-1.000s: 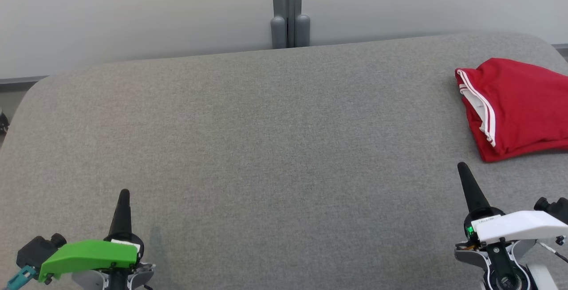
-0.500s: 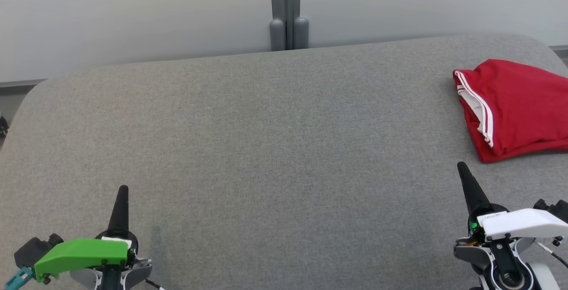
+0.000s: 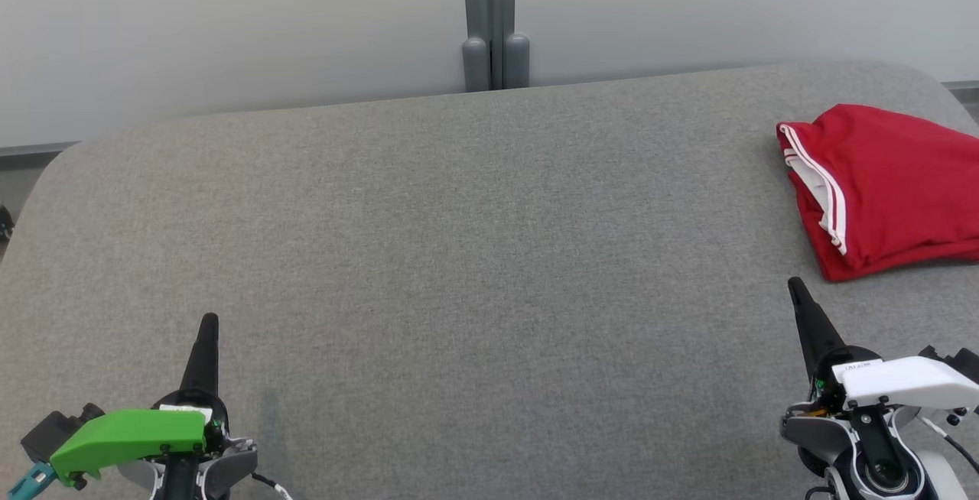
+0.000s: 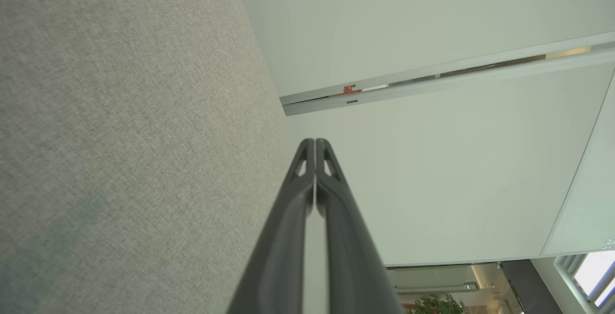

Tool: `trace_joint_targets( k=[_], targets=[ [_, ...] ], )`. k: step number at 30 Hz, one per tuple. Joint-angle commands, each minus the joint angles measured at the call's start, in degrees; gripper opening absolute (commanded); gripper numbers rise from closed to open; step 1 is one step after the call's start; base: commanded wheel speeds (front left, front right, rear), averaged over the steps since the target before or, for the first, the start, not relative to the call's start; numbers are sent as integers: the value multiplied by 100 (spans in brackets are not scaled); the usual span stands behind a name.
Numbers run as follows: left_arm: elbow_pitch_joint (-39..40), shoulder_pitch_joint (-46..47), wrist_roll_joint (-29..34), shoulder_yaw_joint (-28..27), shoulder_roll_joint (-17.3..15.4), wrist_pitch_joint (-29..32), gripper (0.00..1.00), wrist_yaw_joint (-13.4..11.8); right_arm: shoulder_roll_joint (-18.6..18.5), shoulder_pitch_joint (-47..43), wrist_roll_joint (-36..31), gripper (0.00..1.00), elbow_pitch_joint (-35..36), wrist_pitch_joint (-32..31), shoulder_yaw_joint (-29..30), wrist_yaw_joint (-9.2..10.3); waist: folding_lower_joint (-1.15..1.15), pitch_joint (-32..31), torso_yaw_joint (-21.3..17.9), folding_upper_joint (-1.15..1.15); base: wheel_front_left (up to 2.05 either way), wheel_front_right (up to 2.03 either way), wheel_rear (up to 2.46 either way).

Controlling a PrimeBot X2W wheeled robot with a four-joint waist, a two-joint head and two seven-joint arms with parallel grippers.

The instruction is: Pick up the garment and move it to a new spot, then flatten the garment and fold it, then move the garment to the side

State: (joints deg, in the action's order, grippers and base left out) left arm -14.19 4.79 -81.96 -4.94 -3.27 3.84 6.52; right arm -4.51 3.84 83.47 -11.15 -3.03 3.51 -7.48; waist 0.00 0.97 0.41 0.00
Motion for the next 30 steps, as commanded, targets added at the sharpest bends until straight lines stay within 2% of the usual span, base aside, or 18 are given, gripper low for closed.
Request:
trace_joint_targets(
  k=[1,24,30],
  targets=[
    [33,131,-122,-33,-10,32,0,33,-18,105,124,0,-20,-36,24,-3,0,-4,-2,0,0,0,0],
    [19,184,-1021,-174,40,268,0,114,10,248,1038,0,-284,-196,97,-2,0,-73,-39,0,0,0,0],
    [18,175,-1052,-178,41,292,0,119,22,242,1056,0,-297,-203,111,-2,0,-79,-41,0,0,0,0]
  ],
)
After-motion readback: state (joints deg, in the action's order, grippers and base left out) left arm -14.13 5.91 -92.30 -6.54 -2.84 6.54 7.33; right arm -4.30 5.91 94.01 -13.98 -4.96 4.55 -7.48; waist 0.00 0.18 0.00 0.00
